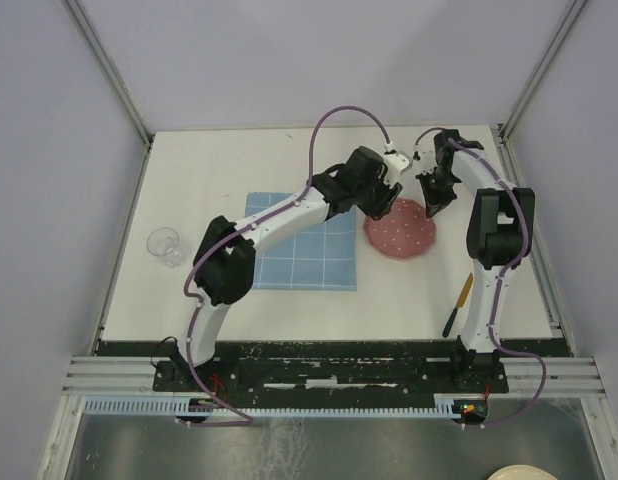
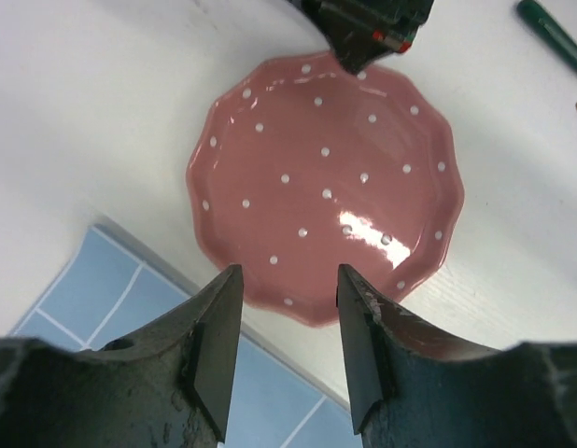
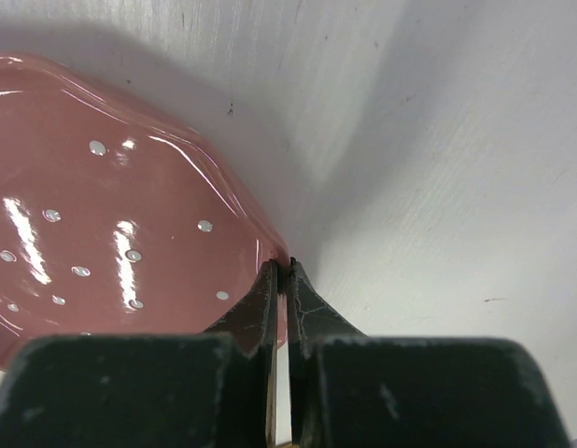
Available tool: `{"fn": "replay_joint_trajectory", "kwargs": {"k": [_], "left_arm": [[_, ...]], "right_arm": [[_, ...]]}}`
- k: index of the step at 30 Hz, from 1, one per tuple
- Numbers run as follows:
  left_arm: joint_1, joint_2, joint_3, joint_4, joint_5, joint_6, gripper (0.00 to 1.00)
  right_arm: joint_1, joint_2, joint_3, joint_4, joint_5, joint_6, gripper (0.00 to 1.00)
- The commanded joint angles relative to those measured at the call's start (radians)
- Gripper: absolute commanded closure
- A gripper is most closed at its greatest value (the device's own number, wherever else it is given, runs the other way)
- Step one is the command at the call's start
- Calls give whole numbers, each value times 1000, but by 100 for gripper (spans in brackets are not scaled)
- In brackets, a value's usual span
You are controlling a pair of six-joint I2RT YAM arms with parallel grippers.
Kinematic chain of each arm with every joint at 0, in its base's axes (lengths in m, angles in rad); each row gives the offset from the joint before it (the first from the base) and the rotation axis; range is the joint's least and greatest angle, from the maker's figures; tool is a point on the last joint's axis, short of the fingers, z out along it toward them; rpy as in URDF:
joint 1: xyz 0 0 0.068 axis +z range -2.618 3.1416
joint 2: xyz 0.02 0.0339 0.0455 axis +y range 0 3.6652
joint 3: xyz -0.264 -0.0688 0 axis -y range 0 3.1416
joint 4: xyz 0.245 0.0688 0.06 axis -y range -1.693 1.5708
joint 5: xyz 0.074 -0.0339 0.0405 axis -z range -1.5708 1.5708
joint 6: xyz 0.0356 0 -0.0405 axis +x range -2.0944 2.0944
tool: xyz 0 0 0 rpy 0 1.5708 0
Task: Set the dinner table for one person
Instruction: Pick up the plate at the center of the board.
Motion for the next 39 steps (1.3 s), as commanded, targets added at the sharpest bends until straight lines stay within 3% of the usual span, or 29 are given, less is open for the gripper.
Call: {"fn": "replay_joint_trajectory", "kwargs": {"k": [1,12,39], "left_arm": [[6,-70,-33,-70,25,-12,50],[3,-13,34,-202,89,-58,51],[-28,229,173,-198,84,-269,52]], "right_arm": [[-14,5,15,19,69,4,98],[-74,6,34,20,135,71,98],[-98,-46,-8,29,147,89,98]]}}
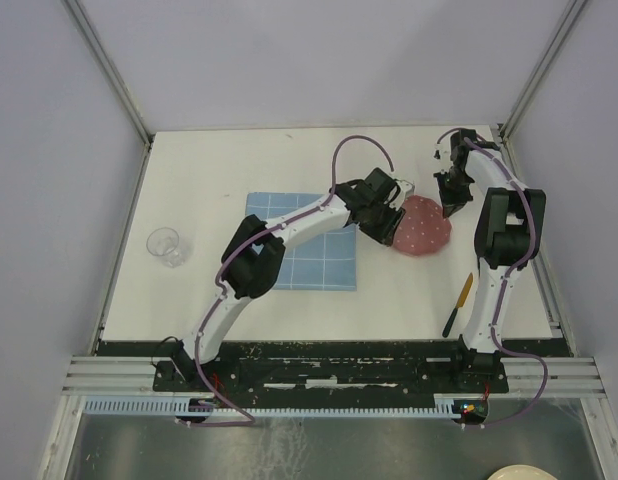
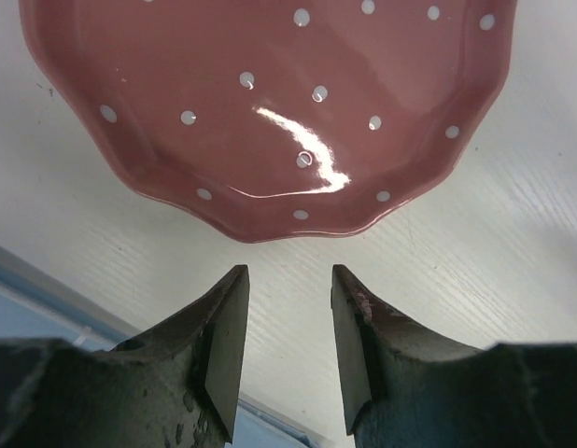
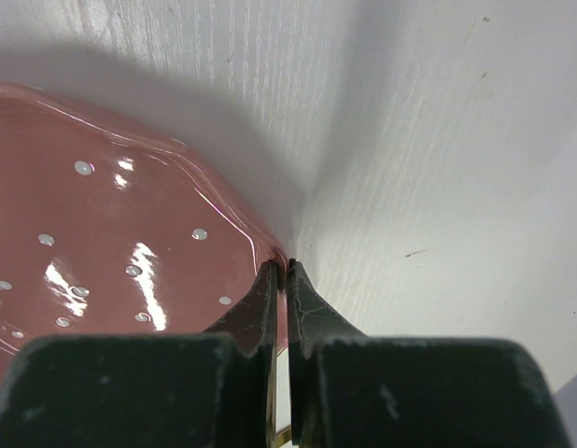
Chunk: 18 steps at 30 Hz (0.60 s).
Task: Set the dinner table for one person
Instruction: Pick up the plate at the center of the board.
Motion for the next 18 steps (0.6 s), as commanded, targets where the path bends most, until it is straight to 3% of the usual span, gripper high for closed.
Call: {"fn": "replay_joint_trajectory", "kwargs": {"k": [1,12,18], "left_arm": [[-2,34,46,27,-16,-69,52],[-1,86,109,47,-29,-100,52],[0,28,119,62,-45,-112,51]], "right_arm": [[-20,-46,-8,27,49,5,98],[-24,-55,-29,36,39,11,98],[-24,-67,-51,43,41,12,98]]}}
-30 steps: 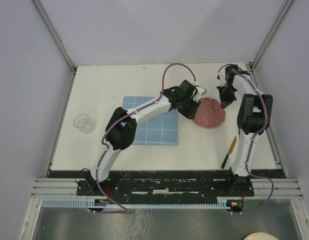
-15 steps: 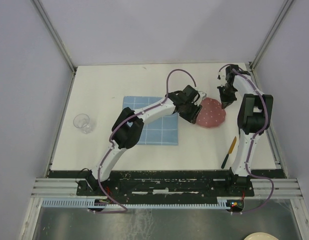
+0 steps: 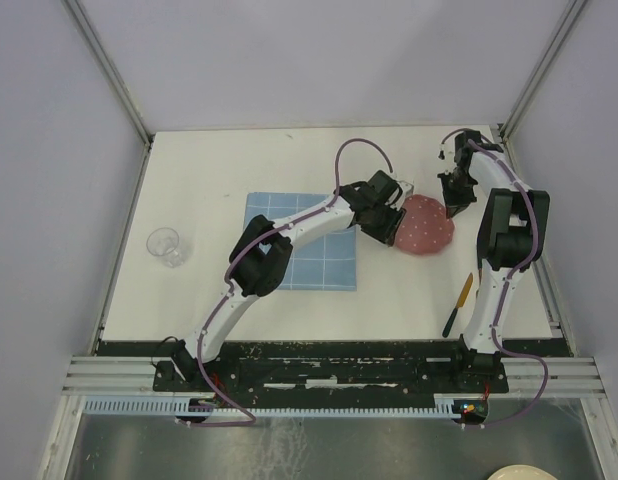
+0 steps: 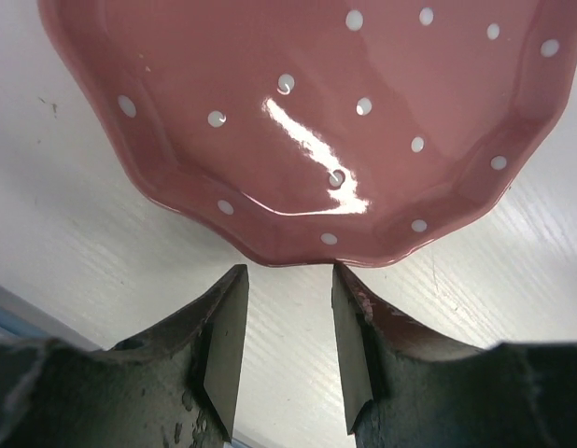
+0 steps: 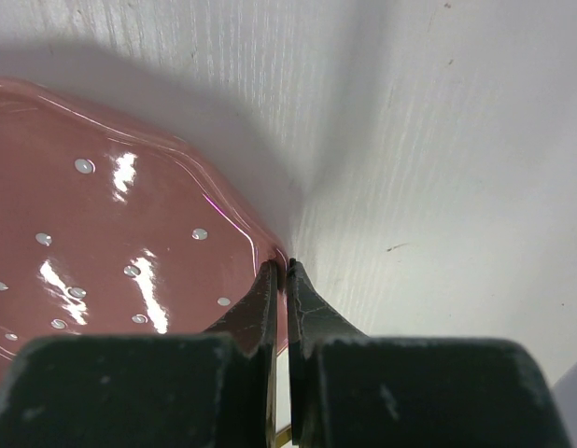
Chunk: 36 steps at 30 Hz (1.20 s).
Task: Set the dinner table for one person
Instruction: Pick up the plate at the center of the board.
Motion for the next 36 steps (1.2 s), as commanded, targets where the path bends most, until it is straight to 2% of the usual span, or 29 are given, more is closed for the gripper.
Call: {"fn": "replay_joint_trajectory", "kwargs": {"k": [1,9,17,25,29,33,36], "left_arm": [[-2,-71,50,57,-28,-60,51],[-1,-72,67,58,-83,-175,53],[-1,-17,139,50,-142,-305,65],[-2,11,138,24,-165,-377,67],[-7,-23,131,2,-227,-362,61],[-8,-61,96,-27,-280,-376,50],[-7,-69,73,-30,-288,-385,49]], "right_arm": [[-8,-46,-14,12,30,10,98],[-8,-42,-15,7,27,14,98],[-8,-45,-31,12,27,11,99],[-8,-46,-24,8,34,5,98],[-9,-50,-34,7,37,1,98],[-8,-46,-31,9,30,7,98],[-8,-41,-19,5,25,13,98]]}}
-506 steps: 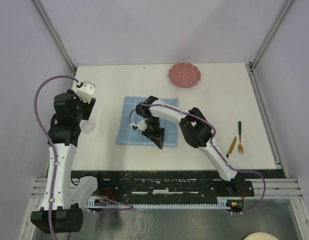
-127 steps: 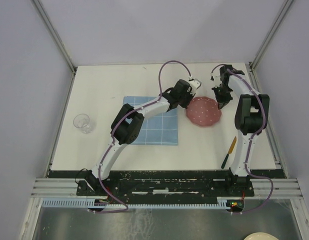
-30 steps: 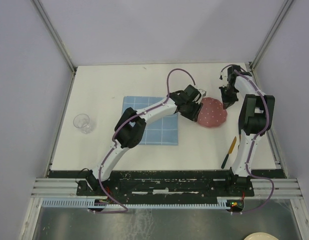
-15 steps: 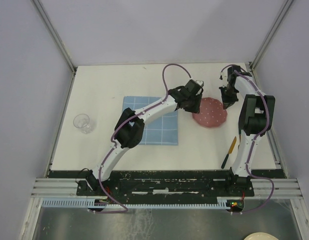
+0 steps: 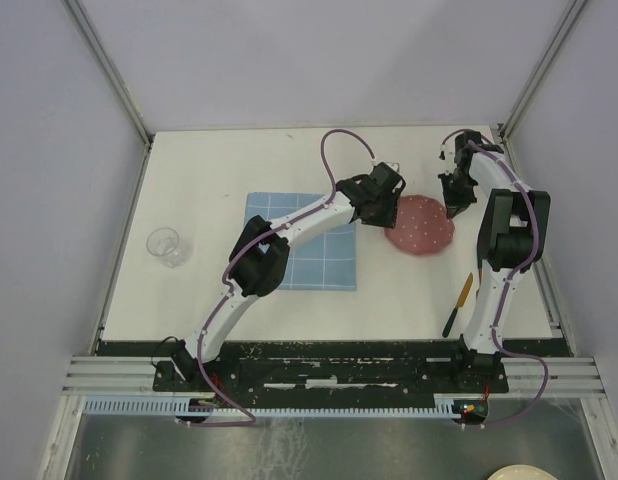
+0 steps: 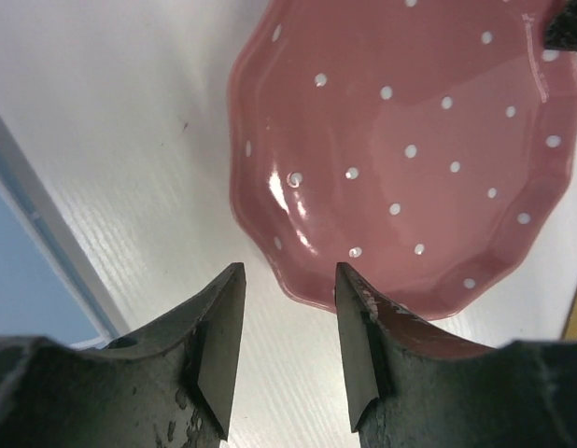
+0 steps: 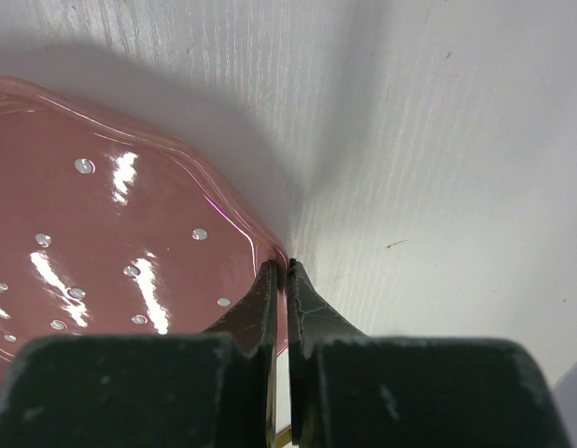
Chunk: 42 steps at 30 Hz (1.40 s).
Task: Set the dinner table for one person
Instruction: Pick up the plate at the center of the board.
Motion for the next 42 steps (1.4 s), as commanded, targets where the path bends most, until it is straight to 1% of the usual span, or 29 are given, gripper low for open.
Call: {"fn": "replay_joint_trajectory", "kwargs": {"k": [1,10,23,28,32,33,35,36,37,38,39,42], "left_arm": [[-6,-67,-24,-19,-57,-52,49],[-11,-21,-28,-43,-40,-88,50],[-51,38,-8,-15,-12,-121,49],[-50,71,0,-15,6,-123,50],[-43,97,13,-12,-7,-118,51],[-40,101,17,-12,-12,-113,52],[-33,104,22,-10,-17,-109,60],[-29,103,22,-10,-17,-105,67],[-26,102,22,-10,-18,-101,76],[-23,99,21,-12,-23,-100,81],[-22,96,18,-13,-26,-99,84],[-19,90,12,-9,-22,-85,86]], "right_arm": [[-6,-27,3,-10,20,6,98],[-5,-27,-17,-3,24,3,98],[-5,-9,-19,8,1,3,99],[-5,-32,-60,32,0,2,98],[-5,-58,-102,49,11,-6,98],[-5,-64,-111,50,11,-7,98],[-6,-74,-128,57,15,-9,98],[-6,-77,-135,60,15,-9,98],[-7,-79,-139,64,15,-8,98],[-7,-80,-142,64,15,-7,98],[-7,-78,-142,64,15,-6,98],[-7,-75,-136,61,10,-3,98]]}}
